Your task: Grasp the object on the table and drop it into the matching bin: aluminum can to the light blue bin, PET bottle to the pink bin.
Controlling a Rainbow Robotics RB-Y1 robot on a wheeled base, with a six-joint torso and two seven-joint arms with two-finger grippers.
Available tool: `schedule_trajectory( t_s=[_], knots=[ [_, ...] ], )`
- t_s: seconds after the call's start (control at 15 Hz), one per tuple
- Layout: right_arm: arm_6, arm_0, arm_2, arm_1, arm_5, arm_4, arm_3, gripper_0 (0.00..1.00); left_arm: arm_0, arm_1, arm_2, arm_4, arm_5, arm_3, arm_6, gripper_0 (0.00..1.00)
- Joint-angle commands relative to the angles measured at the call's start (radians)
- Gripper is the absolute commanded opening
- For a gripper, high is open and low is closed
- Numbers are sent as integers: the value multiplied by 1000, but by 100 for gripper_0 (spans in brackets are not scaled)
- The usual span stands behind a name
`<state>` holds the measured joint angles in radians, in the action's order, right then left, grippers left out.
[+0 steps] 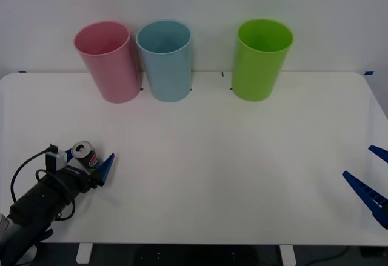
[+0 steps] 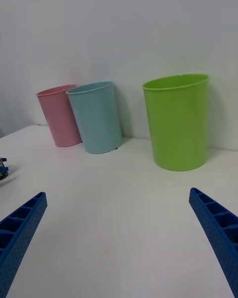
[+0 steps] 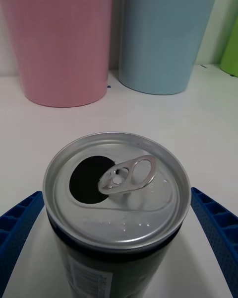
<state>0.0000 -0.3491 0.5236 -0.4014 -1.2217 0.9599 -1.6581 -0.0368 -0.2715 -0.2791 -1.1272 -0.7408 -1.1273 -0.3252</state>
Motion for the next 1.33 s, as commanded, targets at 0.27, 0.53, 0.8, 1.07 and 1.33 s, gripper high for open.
schedule_trajectory(
  t_s=[0.27,0.53,0.8,1.07,1.33],
  knots=[
    [0,0,0,0,0,0,0,100,2,0,1,1,0,0,-2,0],
    [0,0,0,0,0,0,0,100,2,2,3,4,0,0,3,0],
    [0,0,0,0,0,0,0,100,2,0,6,9,0,0,6,0],
    [0,0,0,0,0,0,0,100,-9,0,6,14,0,-2,11,0],
    [0,0,0,0,0,0,0,100,-14,-2,11,15,-20,-45,18,0]
  ],
)
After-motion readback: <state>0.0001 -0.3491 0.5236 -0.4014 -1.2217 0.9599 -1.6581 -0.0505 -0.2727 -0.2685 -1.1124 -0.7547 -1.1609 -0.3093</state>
